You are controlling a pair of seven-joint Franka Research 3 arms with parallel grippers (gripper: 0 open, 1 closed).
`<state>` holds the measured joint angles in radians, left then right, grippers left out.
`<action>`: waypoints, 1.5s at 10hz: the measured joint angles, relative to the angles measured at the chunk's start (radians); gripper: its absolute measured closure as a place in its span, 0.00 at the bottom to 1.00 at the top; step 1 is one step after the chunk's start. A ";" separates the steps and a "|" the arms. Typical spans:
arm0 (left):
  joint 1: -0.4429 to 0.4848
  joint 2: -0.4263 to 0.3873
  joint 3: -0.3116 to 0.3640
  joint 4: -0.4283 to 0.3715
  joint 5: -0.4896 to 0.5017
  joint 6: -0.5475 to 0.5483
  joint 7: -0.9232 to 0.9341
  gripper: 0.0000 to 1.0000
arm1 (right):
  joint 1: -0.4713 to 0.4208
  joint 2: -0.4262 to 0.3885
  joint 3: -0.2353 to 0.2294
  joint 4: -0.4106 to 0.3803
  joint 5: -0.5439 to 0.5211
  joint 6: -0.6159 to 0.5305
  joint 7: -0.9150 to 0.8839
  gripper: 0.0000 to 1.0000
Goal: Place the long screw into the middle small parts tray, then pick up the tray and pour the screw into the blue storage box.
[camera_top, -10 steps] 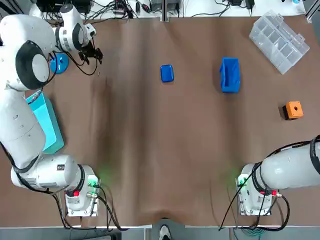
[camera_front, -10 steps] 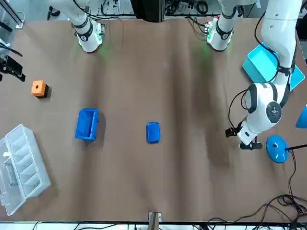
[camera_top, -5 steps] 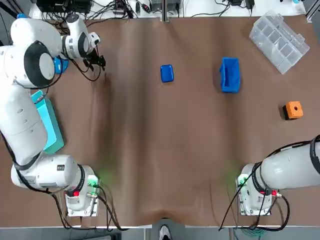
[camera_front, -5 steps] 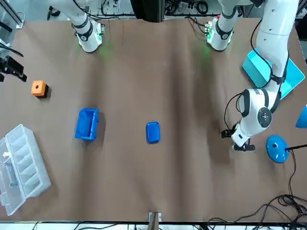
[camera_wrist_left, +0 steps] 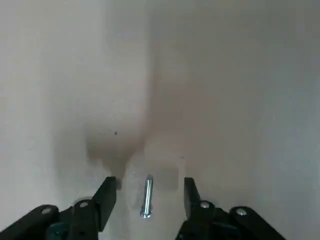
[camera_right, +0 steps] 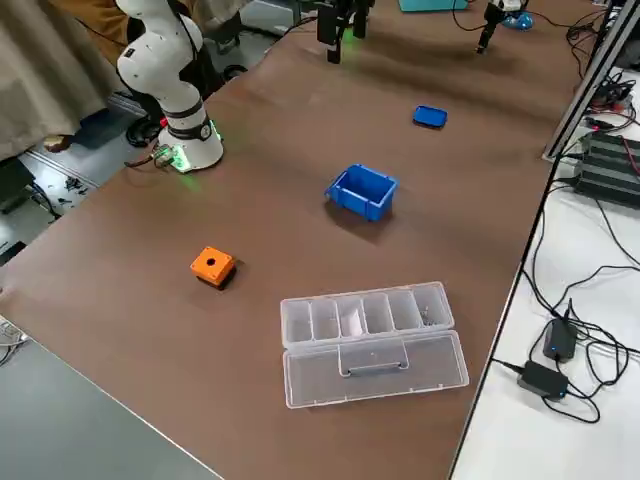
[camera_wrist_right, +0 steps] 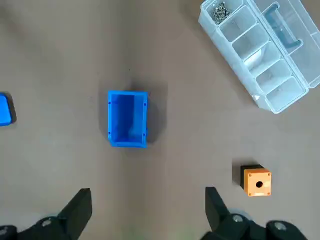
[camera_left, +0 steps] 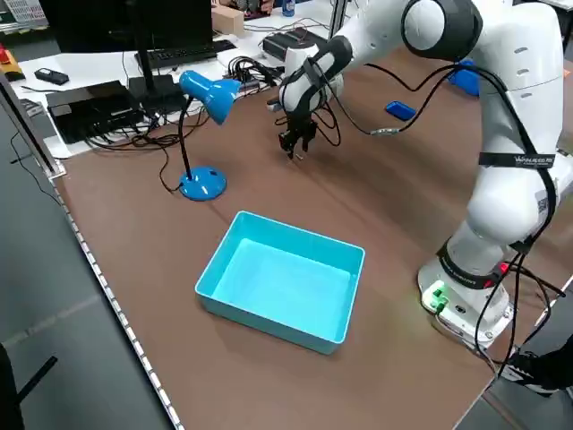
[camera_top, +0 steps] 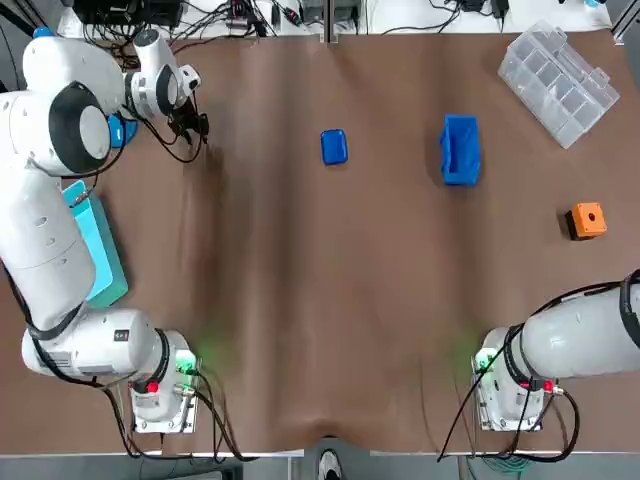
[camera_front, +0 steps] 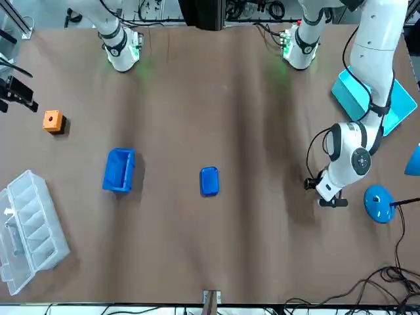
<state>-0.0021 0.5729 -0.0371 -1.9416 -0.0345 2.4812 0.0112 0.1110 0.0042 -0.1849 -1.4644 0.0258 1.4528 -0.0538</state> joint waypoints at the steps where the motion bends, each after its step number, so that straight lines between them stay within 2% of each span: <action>1: 0.000 0.000 0.000 0.000 0.000 0.000 0.001 0.40 | 0.000 0.000 -0.001 0.000 0.000 0.000 0.000 0.00; 3: 0.000 0.000 0.000 -0.002 0.000 -0.001 0.001 0.43 | -0.003 0.000 -0.004 0.000 -0.001 0.000 -0.055 0.00; 7: 0.001 0.002 0.000 -0.004 0.000 -0.001 0.001 0.59 | -0.009 0.000 -0.006 0.000 -0.012 0.000 -0.098 0.00; 8: 0.001 0.003 0.001 -0.003 0.000 -0.001 0.001 0.76 | -0.009 0.000 -0.006 0.000 -0.022 0.000 -0.097 0.00; 11: 0.004 0.003 0.002 -0.003 0.000 -0.002 0.002 0.92 | -0.008 0.000 -0.003 0.000 -0.031 -0.006 -0.078 0.00; 15: 0.002 -0.005 -0.007 0.012 0.000 0.000 0.002 0.93 | -0.008 0.000 -0.002 0.000 -0.034 -0.009 -0.077 0.00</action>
<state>-0.0004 0.5684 -0.0442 -1.9298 -0.0343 2.4812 0.0132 0.1028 0.0043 -0.1872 -1.4643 -0.0081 1.4443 -0.1313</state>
